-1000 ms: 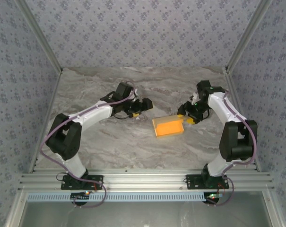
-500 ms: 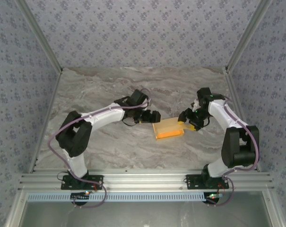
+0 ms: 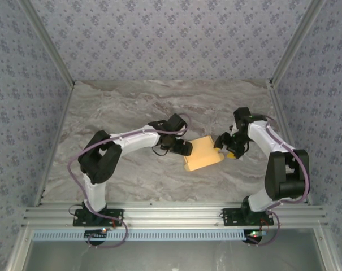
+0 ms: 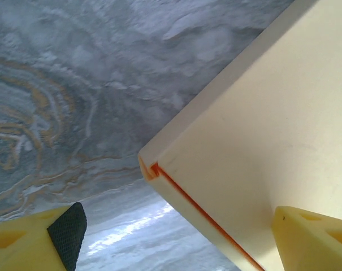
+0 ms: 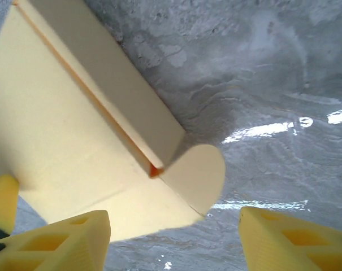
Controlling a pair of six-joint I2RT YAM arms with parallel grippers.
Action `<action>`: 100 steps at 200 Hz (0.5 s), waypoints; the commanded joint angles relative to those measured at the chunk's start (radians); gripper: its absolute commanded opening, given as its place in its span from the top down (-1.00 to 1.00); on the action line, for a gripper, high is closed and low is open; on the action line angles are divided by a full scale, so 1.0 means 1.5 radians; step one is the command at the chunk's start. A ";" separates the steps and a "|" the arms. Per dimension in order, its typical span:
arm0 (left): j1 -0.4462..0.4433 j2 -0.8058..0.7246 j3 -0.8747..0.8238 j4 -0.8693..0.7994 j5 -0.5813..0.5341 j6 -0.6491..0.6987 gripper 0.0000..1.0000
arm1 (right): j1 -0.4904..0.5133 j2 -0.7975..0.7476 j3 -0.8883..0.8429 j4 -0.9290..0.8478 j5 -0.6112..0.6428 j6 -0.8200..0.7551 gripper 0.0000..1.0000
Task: Fold the paper box
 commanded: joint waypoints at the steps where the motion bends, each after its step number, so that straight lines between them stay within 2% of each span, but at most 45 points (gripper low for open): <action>1: -0.005 0.018 0.013 -0.043 -0.054 0.014 -0.76 | 0.004 -0.028 0.005 -0.014 0.030 0.011 -0.30; 38: -0.005 0.020 0.008 -0.046 -0.074 0.015 -0.77 | 0.009 -0.062 0.000 0.011 0.017 -0.005 -0.24; 55: -0.006 0.018 0.010 -0.051 -0.084 0.022 -0.78 | 0.031 -0.059 0.010 0.022 0.006 -0.033 -0.21; 100: -0.001 -0.005 -0.003 -0.042 -0.097 0.045 -0.80 | 0.073 0.028 0.027 0.045 0.020 -0.057 0.03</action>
